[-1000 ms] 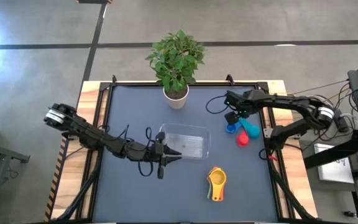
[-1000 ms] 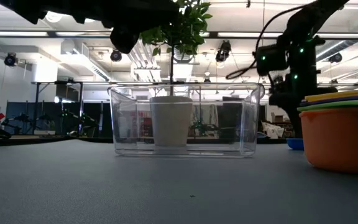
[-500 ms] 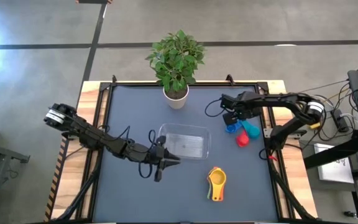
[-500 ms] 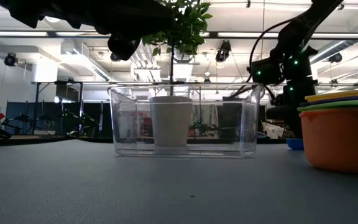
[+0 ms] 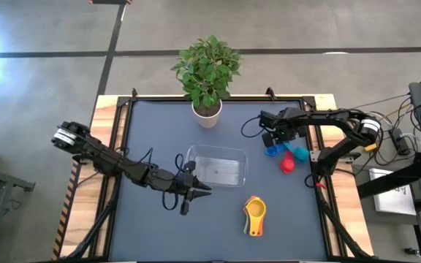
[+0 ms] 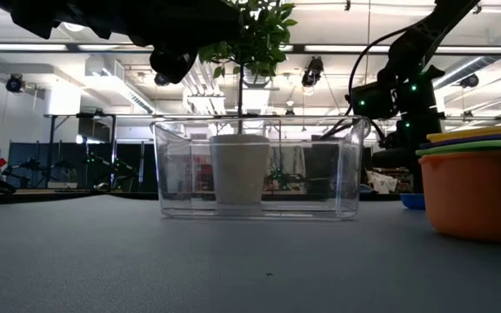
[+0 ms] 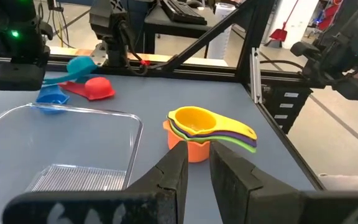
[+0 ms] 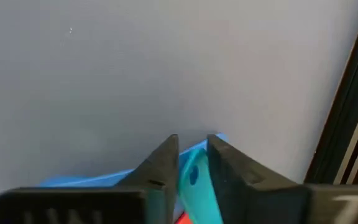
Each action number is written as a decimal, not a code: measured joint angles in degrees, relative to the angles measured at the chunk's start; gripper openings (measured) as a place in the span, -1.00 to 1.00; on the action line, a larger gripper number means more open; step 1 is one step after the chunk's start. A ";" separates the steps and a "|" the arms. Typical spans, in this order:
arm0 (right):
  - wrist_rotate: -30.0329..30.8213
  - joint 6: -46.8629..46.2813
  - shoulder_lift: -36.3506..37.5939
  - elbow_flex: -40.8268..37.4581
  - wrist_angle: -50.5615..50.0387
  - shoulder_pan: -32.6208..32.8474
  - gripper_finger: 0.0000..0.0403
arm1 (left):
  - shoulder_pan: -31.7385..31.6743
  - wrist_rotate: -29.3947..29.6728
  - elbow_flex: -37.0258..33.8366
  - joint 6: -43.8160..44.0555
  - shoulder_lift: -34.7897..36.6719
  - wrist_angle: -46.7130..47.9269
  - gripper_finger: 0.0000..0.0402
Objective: Nest measuring cups in basket
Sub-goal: Stack the light blue measuring cup on top of the yellow measuring cup
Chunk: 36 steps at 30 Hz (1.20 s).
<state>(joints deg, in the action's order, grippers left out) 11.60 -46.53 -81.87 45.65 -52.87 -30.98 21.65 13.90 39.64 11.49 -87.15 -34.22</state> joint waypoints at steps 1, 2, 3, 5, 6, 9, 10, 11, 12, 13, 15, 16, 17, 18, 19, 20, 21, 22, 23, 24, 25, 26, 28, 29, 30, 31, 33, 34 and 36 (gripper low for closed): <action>0.00 0.03 0.00 0.00 -0.28 0.10 -0.74 | 0.00 -0.01 0.00 -0.01 0.00 0.00 -0.76; 0.02 0.05 0.00 0.00 -0.60 0.30 -0.80 | 0.00 0.01 0.00 -0.01 0.00 0.02 -0.76; -0.01 0.22 0.00 0.00 -0.92 0.53 -0.85 | 0.00 -0.01 0.00 -0.01 0.00 0.02 -0.76; -0.18 0.96 0.02 0.00 -1.30 1.11 -0.93 | 0.00 -0.01 0.00 -0.01 0.00 0.02 -0.76; -0.50 1.08 0.04 0.00 -1.65 1.41 -0.94 | 0.00 0.01 0.00 -0.01 -0.01 0.02 -0.76; -0.66 1.48 0.09 0.01 -3.07 2.61 -0.95 | 0.00 -0.01 0.00 -0.01 -0.02 0.02 -0.76; -0.66 1.58 0.15 0.29 -4.02 3.14 -0.96 | 0.00 0.01 0.00 -0.01 -0.02 0.02 -0.76; -0.64 1.57 0.30 0.80 -5.19 3.80 -0.96 | 0.00 0.01 0.00 -0.01 -0.02 0.02 -0.76; -0.62 1.55 0.49 1.50 -6.34 4.64 -0.96 | 0.00 0.01 0.00 -0.01 -0.02 0.02 -0.76; -0.56 1.55 0.84 2.42 -7.30 5.60 -0.96 | 0.00 0.01 0.00 -0.01 -0.02 0.02 -0.76; -0.64 1.56 1.83 4.84 -9.09 7.97 -0.96 | 0.00 0.01 -0.02 -0.01 -0.02 0.02 -0.76; -1.03 1.98 2.49 6.24 -9.77 9.36 -0.96 | 0.00 0.01 -0.02 -0.01 -0.02 0.01 -0.76; -1.77 3.36 3.29 7.67 -9.94 10.88 -0.96 | 0.00 0.01 -0.02 -0.01 -0.02 0.02 -0.76; -2.95 4.32 4.20 9.26 -9.93 12.54 -0.96 | 0.00 0.01 -0.02 -0.01 -0.02 0.02 -0.76; -4.59 4.43 5.14 10.93 -9.81 14.19 -0.96 | 0.00 0.01 -0.02 -0.01 -0.02 0.02 -0.76; -6.28 4.63 6.10 12.61 -9.73 15.91 -0.96 | 0.00 0.01 -0.02 -0.01 -0.02 0.02 -0.76; -7.43 5.24 7.06 14.34 -9.60 17.84 -0.96 | 0.00 0.01 -0.02 -0.01 -0.02 0.00 -0.76; -8.41 5.42 7.96 16.33 -9.25 19.91 -0.96 | 0.02 0.04 -0.02 -0.01 -0.02 0.02 -0.76; -9.10 5.39 8.66 18.29 -8.93 22.01 -0.96 | 0.02 0.01 -0.02 -0.01 -0.02 0.02 -0.76; -9.62 5.38 9.31 20.09 -8.27 24.20 -0.96 | 0.02 0.04 -0.02 -0.01 -0.02 0.02 -0.76; -10.07 5.41 9.82 21.83 -7.19 26.40 -0.96 | 0.02 0.02 -0.02 -0.01 -0.02 0.02 -0.76; -10.17 5.39 10.13 23.33 -5.37 28.64 -0.96 | 0.02 0.04 -0.02 -0.01 -0.02 0.02 -0.76; -10.53 5.37 10.45 25.68 -0.04 33.01 -0.96 | 0.02 0.04 -0.02 -0.02 -0.02 0.02 -0.76; -11.04 5.44 10.33 26.49 2.67 35.02 -0.96 | 0.01 0.04 -0.02 -0.01 -0.02 0.02 -0.76; -11.78 5.72 9.96 27.09 5.24 37.01 -0.96 | 0.02 0.04 -0.02 -0.01 -0.02 0.02 -0.76; -12.28 6.11 9.44 27.56 7.70 38.98 -0.96 | 0.02 0.04 -0.02 0.04 -0.02 0.02 -0.76; -13.46 6.63 7.84 27.87 11.90 42.28 -0.96 | 0.02 0.06 -0.02 0.24 -0.02 0.02 -0.76; -14.22 6.70 6.79 27.87 13.24 43.82 -0.96 | 0.02 0.06 -0.02 0.61 -0.02 0.00 -0.76; -16.03 6.88 4.54 27.85 14.76 46.11 -0.96 | 0.02 0.06 -0.02 1.06 -0.02 0.00 -0.76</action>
<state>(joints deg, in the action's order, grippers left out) -4.44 -39.65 -77.33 73.49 -38.11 15.13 21.67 13.96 39.62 12.56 -87.18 -34.22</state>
